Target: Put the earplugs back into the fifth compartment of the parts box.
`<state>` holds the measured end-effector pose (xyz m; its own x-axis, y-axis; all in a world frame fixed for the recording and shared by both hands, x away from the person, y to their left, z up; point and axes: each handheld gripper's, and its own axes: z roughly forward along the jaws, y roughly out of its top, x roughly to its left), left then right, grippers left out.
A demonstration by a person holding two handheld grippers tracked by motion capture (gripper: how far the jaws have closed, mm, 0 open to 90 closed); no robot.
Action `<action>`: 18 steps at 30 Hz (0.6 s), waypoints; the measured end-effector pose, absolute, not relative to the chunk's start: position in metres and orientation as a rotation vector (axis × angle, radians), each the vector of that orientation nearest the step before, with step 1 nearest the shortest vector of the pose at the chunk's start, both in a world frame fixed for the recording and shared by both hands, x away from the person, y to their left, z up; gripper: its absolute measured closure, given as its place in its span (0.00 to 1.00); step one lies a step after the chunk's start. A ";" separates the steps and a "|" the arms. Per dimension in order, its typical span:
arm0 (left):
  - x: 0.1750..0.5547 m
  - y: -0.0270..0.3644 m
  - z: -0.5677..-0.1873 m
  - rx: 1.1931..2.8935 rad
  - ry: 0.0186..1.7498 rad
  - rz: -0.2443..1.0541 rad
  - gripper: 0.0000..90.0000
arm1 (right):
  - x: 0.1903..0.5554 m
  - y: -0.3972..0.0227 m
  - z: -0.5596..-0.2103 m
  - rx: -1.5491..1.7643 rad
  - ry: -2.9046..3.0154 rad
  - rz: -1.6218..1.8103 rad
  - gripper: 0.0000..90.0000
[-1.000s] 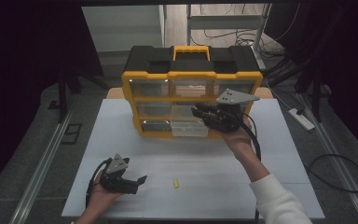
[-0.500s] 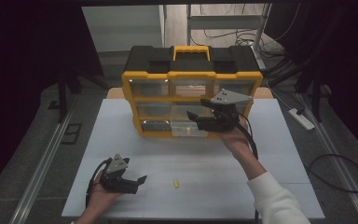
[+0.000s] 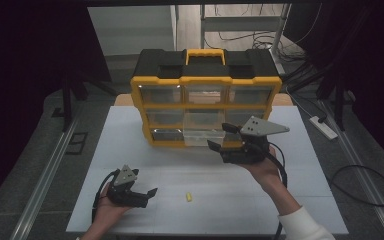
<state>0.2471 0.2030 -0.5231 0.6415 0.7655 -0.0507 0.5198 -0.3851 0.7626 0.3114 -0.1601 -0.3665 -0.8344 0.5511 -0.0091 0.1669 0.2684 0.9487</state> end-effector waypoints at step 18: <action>0.247 0.203 -0.523 2.077 0.999 0.401 0.05 | 0.291 -0.143 -0.432 0.614 2.442 1.466 0.29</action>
<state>0.2469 0.2029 -0.5232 0.6411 0.7659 -0.0488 0.5192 -0.3860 0.7626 0.2910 -0.1432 -0.4316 -0.8864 0.4624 0.0202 0.2354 0.4128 0.8798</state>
